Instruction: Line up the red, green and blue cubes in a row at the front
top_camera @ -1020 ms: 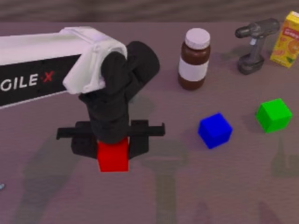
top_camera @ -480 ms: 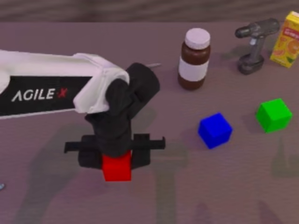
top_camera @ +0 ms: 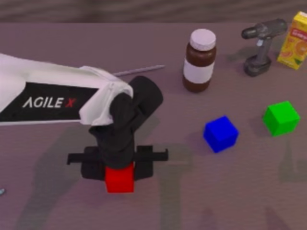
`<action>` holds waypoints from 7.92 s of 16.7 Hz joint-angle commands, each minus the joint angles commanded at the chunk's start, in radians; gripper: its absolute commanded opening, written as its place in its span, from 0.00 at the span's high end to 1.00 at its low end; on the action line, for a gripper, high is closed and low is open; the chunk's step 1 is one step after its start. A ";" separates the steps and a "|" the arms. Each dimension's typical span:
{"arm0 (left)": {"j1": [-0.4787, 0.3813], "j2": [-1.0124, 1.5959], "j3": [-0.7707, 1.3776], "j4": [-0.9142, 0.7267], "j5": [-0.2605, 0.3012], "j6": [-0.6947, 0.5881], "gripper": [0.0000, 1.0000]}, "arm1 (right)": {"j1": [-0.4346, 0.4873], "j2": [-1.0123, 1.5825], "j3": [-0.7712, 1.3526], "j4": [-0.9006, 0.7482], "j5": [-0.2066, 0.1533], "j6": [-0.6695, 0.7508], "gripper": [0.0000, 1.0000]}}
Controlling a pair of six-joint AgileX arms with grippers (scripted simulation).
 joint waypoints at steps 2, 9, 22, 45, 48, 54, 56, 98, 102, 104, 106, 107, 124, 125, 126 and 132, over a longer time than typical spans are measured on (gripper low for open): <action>0.000 0.000 0.000 0.000 0.000 0.000 0.77 | 0.000 0.000 0.000 0.000 0.000 0.000 0.00; 0.000 0.000 0.000 0.000 0.000 0.000 0.25 | 0.000 0.000 0.000 0.000 0.000 0.000 0.00; 0.000 -0.002 0.003 -0.004 0.000 0.000 0.00 | 0.000 0.000 0.000 0.000 0.000 0.000 0.00; 0.209 -0.541 -0.181 -0.036 -0.013 0.040 0.00 | 0.037 0.468 0.421 -0.275 -0.003 -0.039 0.00; 0.323 -0.826 -0.386 0.105 -0.017 0.103 0.00 | 0.055 0.796 0.661 -0.439 -0.001 -0.064 0.00; 0.533 -1.395 -0.797 0.403 -0.016 0.319 0.00 | 0.095 1.467 1.139 -0.782 0.006 -0.116 0.00; 0.584 -1.537 -0.901 0.491 -0.012 0.400 0.00 | 0.107 1.647 1.282 -0.882 0.007 -0.130 0.00; 0.705 -1.929 -1.136 0.762 0.014 0.679 0.00 | 0.140 2.240 1.537 -0.868 0.003 -0.163 1.00; 0.705 -1.929 -1.136 0.762 0.014 0.679 0.00 | 0.140 2.240 1.537 -0.868 0.003 -0.163 1.00; 0.705 -1.929 -1.136 0.762 0.014 0.679 0.00 | 0.140 2.240 1.537 -0.868 0.003 -0.163 1.00; 0.705 -1.929 -1.136 0.762 0.014 0.679 0.00 | 0.137 2.237 1.538 -0.869 0.004 -0.162 1.00; 0.705 -1.929 -1.136 0.762 0.014 0.679 0.00 | 0.139 2.237 1.541 -0.873 0.004 -0.163 1.00; 0.705 -1.929 -1.136 0.762 0.014 0.679 0.00 | 0.234 2.157 1.692 -1.115 0.003 -0.055 1.00; 0.705 -1.929 -1.136 0.762 0.014 0.679 0.00 | 0.274 2.157 1.695 -1.119 0.003 -0.002 1.00; 0.705 -1.929 -1.136 0.762 0.014 0.679 0.00 | 0.317 2.157 1.697 -1.124 0.003 0.061 1.00; 0.705 -1.929 -1.136 0.762 0.014 0.679 0.00 | 0.631 2.135 1.682 -1.152 0.000 0.571 1.00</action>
